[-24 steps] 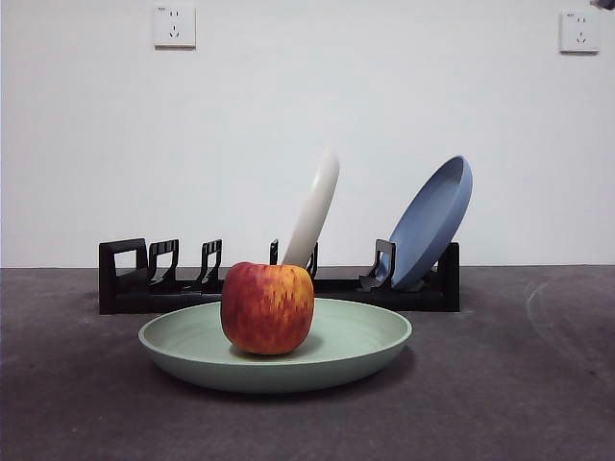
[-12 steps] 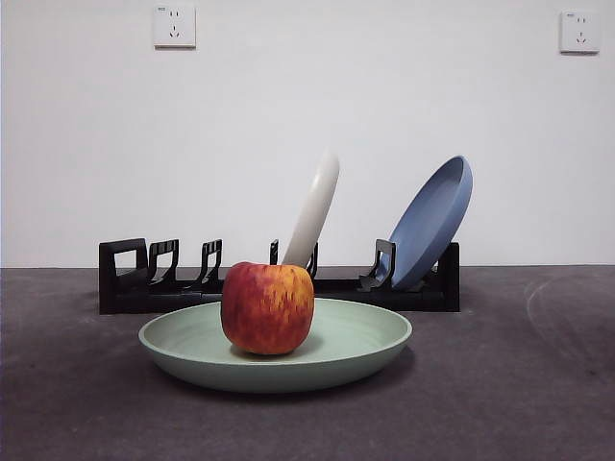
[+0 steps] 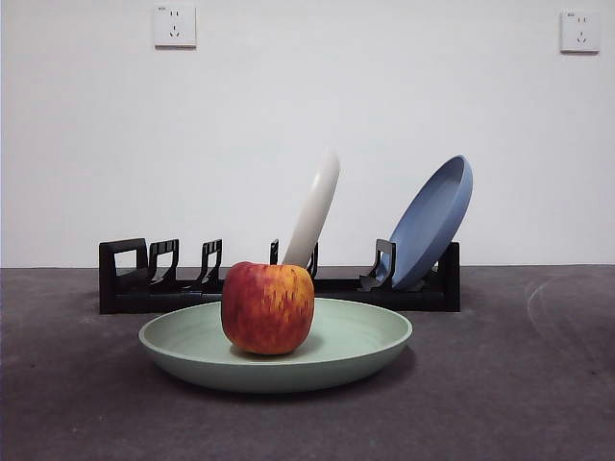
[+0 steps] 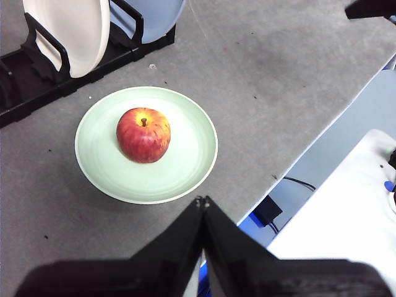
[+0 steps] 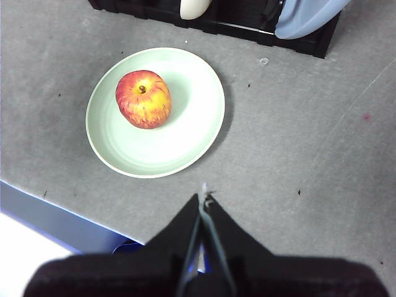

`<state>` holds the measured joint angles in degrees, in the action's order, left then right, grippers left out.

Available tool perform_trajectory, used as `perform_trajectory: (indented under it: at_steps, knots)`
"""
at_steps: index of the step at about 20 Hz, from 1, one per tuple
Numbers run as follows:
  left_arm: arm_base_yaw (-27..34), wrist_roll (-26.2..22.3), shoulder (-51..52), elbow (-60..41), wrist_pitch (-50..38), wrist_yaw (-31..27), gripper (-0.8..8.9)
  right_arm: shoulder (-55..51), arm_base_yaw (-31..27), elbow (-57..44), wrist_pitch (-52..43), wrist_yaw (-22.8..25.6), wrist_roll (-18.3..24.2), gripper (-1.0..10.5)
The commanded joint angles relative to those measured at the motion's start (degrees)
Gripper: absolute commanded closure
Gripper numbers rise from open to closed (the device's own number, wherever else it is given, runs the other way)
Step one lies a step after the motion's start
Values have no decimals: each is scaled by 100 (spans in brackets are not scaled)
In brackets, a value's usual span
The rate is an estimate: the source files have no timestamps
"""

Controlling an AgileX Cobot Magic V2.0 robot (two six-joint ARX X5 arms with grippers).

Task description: Take the green plate from the plate rack,put the plate on the table,take the apple from the table,put the apple in the plate

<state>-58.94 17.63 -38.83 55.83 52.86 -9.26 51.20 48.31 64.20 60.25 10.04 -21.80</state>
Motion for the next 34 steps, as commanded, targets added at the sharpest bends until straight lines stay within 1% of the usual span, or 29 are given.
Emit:
perform_trajectory:
  at_steps: [1, 4, 5, 6, 8, 10, 11, 12, 13, 14, 16, 17, 18, 19, 21, 23, 24, 26, 30, 32, 34]
  knots:
    - [2, 31, -105, -4, -22, 24, 816, 0, 4, -48, -28, 72, -68, 963]
    - [59, 31, -127, -4, -11, 35, 816, 2, 4, -48, -28, 92, -68, 963]
    - [201, 24, -44, -4, 24, 74, 816, 2, 7, -48, -26, 92, -68, 963]
    - [415, -282, 24, -4, 9, 72, 816, 2, 7, -48, -28, 92, -68, 963]
    - [1307, -525, 201, -15, -479, 315, 816, 0, 4, -48, -26, 92, -68, 963]
    - [2586, -695, 529, -369, -2011, 841, 816, 2, 7, -48, -28, 92, -68, 963]
    - [3327, -570, 785, -800, -3086, 1497, 816, 2, 4, -48, -28, 92, -68, 963]
    - [3860, -431, 1003, -1235, -3862, 2199, 816, 2, 4, -48, -28, 92, -68, 963]
    - [4389, -210, 1311, -1829, -4693, 2747, 815, 2, 4, -48, -28, 92, -68, 963]
    - [4715, -114, 1582, -2341, -5296, 2861, 815, 2, 4, -46, -28, 92, -68, 963]
    - [5160, -122, 2184, -3432, -6465, 2841, 815, 2, 7, -48, -28, 92, -70, 963]
    - [5289, -142, 2485, -3954, -6966, 2623, 815, 2, 7, -46, -26, 92, -68, 963]
    - [5344, -164, 2708, -4321, -7250, 2277, 815, 2, 7, -48, -28, 92, -68, 963]
    - [5351, -179, 2966, -4693, -7425, 1773, 815, 2, 4, -46, -28, 92, -68, 963]
    - [5351, -177, 3331, -5171, -7484, 1106, 815, 2, 4, -48, -26, 92, -68, 963]
    - [5357, -234, 3609, -5519, -7469, 654, 815, 2, 4, -46, -26, 92, -68, 963]
    - [5377, -297, 3727, -5525, -7136, 557, 815, 2, 4, -48, -28, 92, -68, 963]
    - [5464, -345, 3858, -5525, -6642, 444, 815, 2, 4, -46, -28, 92, -68, 963]
    - [5687, -573, 3858, -5525, -6059, 428, 815, 2, 7, -46, -26, 92, -68, 963]
    - [5713, -723, 3858, -5525, -5460, 428, 815, 2, 4, -46, -26, 92, -68, 963]
    - [5713, -763, 3858, -5525, -4542, 428, 815, 2, 4, -46, -26, 92, -68, 963]
